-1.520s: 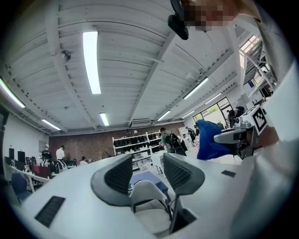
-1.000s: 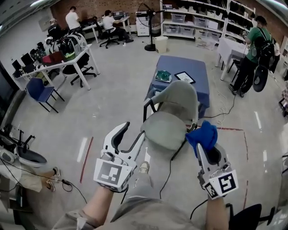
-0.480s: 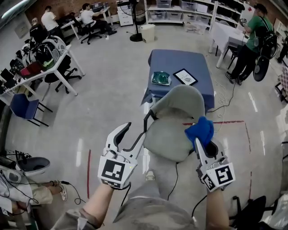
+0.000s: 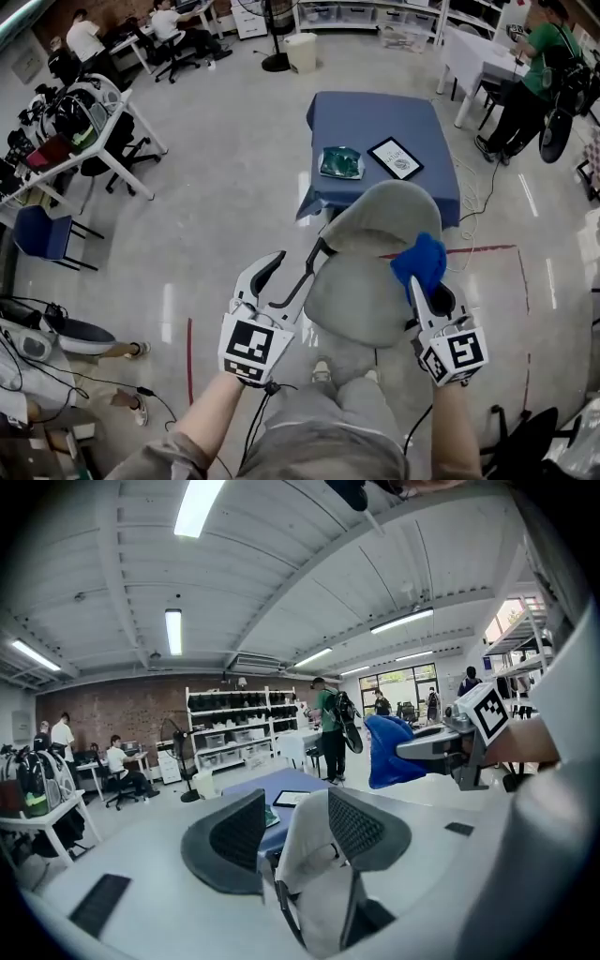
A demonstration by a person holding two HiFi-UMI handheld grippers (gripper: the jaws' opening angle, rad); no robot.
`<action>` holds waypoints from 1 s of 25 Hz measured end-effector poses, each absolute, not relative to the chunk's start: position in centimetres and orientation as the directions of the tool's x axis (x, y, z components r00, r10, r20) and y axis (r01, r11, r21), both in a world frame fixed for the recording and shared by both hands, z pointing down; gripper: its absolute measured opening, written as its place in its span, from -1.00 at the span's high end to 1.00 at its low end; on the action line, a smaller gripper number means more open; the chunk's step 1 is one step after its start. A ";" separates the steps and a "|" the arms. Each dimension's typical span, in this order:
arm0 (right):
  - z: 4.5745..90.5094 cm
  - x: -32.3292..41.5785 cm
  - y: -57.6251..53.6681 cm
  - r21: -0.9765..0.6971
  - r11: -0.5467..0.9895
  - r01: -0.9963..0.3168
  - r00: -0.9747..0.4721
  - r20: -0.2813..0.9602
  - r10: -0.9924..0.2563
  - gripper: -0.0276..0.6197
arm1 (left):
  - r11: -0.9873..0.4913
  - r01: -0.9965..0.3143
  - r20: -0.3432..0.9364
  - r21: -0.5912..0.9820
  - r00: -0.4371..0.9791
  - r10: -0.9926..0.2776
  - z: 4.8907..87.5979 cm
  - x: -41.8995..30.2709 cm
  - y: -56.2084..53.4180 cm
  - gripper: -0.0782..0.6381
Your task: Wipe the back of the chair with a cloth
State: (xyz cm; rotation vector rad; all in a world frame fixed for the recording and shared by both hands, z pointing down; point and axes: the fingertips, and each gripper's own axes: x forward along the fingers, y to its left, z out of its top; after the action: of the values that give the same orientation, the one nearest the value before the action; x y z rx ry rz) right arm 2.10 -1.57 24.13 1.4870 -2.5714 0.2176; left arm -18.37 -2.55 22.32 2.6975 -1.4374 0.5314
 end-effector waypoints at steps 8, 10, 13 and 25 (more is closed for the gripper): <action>31.9 3.1 -10.5 -0.068 0.495 -0.866 -0.494 0.262 -0.829 0.65 | -0.553 -0.827 0.391 -0.106 0.477 -0.787 29.9 -17.2 -9.6 0.14; 34.0 3.2 -12.7 -0.072 0.502 -0.862 -0.500 0.280 -0.819 0.65 | -0.545 -0.832 0.410 -0.100 0.465 -0.784 32.0 -17.1 -11.3 0.14; 37.1 3.2 -15.6 -0.074 0.522 -0.850 -0.517 0.306 -0.799 0.65 | -0.537 -0.838 0.443 -0.093 0.448 -0.777 35.7 -16.8 -13.6 0.14; 47.8 1.1 -25.7 -0.106 0.570 -0.815 -0.565 0.370 -0.738 0.65 | -0.525 -0.850 0.542 -0.042 0.422 -0.726 48.1 -16.0 -20.5 0.14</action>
State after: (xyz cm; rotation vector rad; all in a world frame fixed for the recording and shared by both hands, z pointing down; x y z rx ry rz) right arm 1.07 -25.71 47.80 1.2801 -2.5210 0.3844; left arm -16.00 -20.49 48.13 2.4387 -1.3792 0.7505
